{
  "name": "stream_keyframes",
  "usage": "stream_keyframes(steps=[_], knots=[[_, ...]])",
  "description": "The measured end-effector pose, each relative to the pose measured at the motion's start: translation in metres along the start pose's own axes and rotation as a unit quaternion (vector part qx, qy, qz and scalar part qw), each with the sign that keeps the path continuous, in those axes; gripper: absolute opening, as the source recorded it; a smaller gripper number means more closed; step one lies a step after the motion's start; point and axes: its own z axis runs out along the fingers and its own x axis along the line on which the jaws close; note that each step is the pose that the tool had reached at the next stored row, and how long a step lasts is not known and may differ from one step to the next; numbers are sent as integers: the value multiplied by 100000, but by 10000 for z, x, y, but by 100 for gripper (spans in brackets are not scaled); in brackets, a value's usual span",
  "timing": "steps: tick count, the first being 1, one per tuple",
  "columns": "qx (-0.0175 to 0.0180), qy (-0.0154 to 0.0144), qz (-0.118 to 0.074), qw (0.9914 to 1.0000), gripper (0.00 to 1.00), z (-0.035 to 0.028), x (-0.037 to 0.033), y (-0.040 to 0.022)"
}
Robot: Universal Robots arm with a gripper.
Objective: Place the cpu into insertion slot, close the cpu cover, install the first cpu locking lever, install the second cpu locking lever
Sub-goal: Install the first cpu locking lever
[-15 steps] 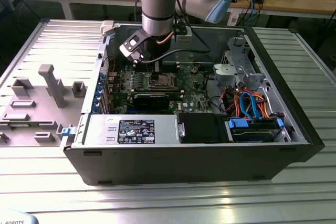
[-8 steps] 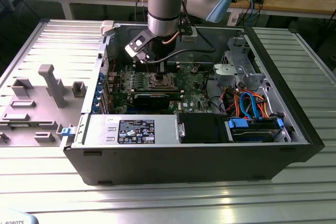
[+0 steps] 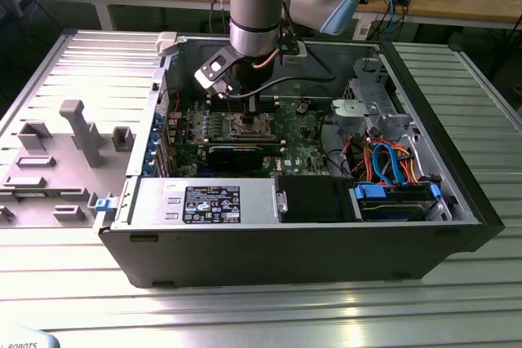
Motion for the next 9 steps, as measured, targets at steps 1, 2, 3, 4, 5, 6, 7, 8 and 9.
stream_keyframes(steps=[1, 2, 3, 4, 5, 6, 7, 8, 9], knots=[[-2, 1, 1, 100000, 11, 0, 0, 0], [0, 1, -1, 100000, 11, 0, 0, 0], [0, 2, 1, 100000, 11, 0, 0, 1], [-1, 3, -1, 100000, 11, -1, 0, 1], [-2, 5, 1, 100000, 11, -3, 1, 1], [1, -2, -1, 100000, 11, -8, 1, 1], [0, 3, 1, 100000, 11, -18, 1, 1], [2, -3, 0, 100000, 11, -26, 2, 1], [-2, 2, 1, 100000, 11, -36, 2, 1]])
